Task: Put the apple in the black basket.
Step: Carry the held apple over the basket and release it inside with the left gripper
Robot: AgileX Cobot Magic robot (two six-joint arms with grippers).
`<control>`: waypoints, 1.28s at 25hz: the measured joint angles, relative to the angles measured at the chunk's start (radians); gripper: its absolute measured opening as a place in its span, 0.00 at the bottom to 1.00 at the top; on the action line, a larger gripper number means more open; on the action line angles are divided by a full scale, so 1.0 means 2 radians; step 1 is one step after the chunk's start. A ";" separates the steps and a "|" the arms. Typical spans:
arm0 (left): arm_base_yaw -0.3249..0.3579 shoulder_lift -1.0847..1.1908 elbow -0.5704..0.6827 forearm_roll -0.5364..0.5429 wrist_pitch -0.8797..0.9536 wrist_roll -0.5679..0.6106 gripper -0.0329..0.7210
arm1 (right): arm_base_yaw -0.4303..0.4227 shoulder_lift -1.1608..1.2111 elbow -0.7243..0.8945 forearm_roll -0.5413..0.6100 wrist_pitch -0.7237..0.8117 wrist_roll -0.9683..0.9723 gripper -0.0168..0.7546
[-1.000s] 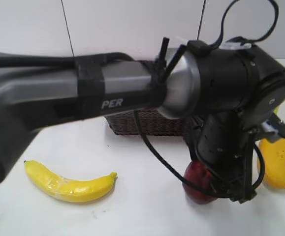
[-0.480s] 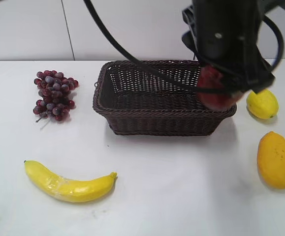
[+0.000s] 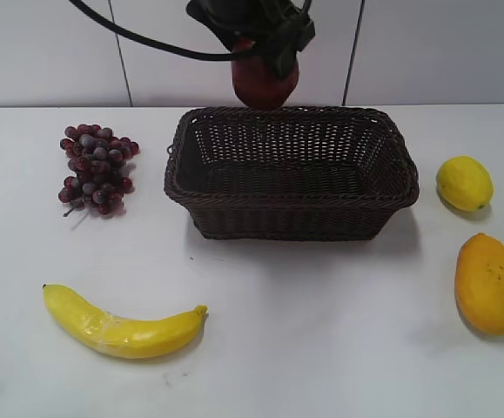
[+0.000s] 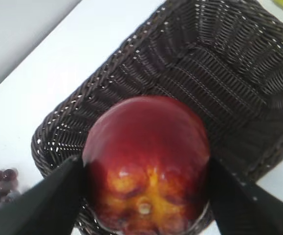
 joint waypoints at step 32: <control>0.027 0.134 -0.002 -0.071 -0.042 0.000 0.91 | 0.000 0.000 0.000 0.000 0.000 0.000 0.75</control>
